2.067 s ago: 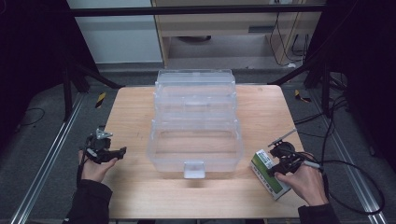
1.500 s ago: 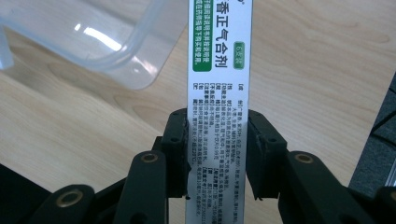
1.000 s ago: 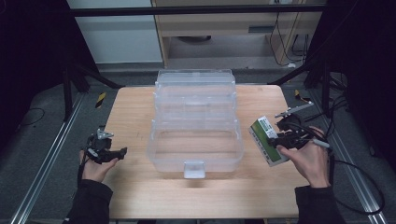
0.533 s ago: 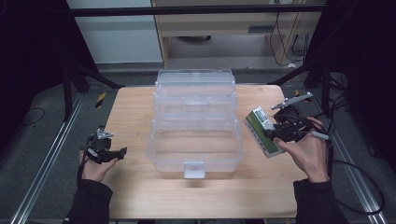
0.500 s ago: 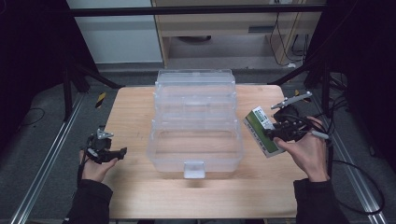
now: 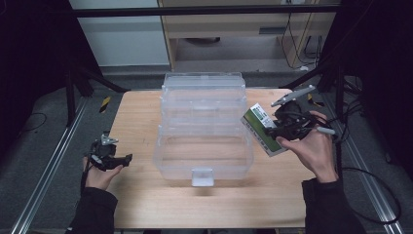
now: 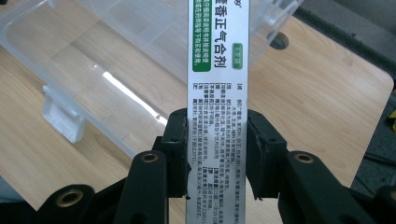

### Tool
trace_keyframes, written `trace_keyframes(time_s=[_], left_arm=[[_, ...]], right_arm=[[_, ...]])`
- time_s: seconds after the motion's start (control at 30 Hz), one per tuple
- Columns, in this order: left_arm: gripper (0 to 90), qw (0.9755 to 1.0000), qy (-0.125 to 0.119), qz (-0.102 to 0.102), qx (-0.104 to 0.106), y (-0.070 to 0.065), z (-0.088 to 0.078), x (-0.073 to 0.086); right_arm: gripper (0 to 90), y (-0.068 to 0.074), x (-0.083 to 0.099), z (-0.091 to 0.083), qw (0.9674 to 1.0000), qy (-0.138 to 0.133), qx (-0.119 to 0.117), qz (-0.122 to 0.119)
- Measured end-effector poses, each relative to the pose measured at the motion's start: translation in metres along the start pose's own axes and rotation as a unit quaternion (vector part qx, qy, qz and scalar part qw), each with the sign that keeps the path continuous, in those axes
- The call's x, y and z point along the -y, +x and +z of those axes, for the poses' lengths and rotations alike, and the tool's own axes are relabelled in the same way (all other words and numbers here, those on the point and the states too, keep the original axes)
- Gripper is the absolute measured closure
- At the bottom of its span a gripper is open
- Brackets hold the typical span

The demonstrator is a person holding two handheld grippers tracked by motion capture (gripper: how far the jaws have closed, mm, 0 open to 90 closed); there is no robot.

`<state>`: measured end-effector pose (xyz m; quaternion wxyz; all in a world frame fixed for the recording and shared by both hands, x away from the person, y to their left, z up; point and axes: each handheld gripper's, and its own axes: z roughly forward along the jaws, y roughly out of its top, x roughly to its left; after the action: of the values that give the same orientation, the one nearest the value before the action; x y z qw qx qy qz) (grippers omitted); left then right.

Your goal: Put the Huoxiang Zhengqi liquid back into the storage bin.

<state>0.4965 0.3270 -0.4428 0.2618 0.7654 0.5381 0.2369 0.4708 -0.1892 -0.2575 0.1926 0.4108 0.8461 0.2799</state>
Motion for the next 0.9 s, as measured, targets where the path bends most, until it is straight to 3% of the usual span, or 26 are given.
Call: trace_keyframes(time_s=[0.37, 0.4, 0.47, 0.5, 0.53, 0.7, 0.83, 0.9], left_arm=[[30.6, 1.0, -0.003, 0.001, 0.002, 0.0, -0.002, -0.001], [30.6, 1.0, -0.003, 0.001, 0.002, 0.0, -0.002, 0.0], [30.6, 1.0, -0.004, 0.0, 0.001, 0.0, -0.002, 0.0], [30.6, 1.0, -0.004, 0.0, 0.001, 0.0, -0.001, 0.0], [30.6, 1.0, -0.004, 0.0, 0.001, 0.0, -0.002, 0.0], [30.6, 1.0, -0.006, 0.0, 0.002, 0.0, -0.003, -0.001], [30.6, 1.0, -0.005, -0.001, 0.002, 0.001, -0.002, 0.0], [30.7, 1.0, -0.004, 0.0, 0.002, 0.001, -0.002, 0.0]], right_arm=[[64.7, 0.011, -0.022, 0.012, 0.9975, -0.011, -0.048, -0.05], [64.7, 0.012, -0.025, 0.015, 0.996, -0.01, -0.062, -0.064], [64.7, 0.013, -0.027, 0.016, 0.995, -0.01, -0.07, -0.07], [64.7, 0.015, -0.03, 0.02, 0.9927, -0.015, -0.088, -0.082], [64.7, 0.015, -0.03, 0.02, 0.9927, -0.015, -0.088, -0.082], [64.6, 0.018, -0.039, 0.033, 0.9864, -0.012, -0.121, -0.11], [64.6, 0.02, -0.042, 0.039, 0.9841, -0.008, -0.127, -0.125], [64.6, 0.021, -0.043, 0.043, 0.9808, -0.004, -0.133, -0.142]])
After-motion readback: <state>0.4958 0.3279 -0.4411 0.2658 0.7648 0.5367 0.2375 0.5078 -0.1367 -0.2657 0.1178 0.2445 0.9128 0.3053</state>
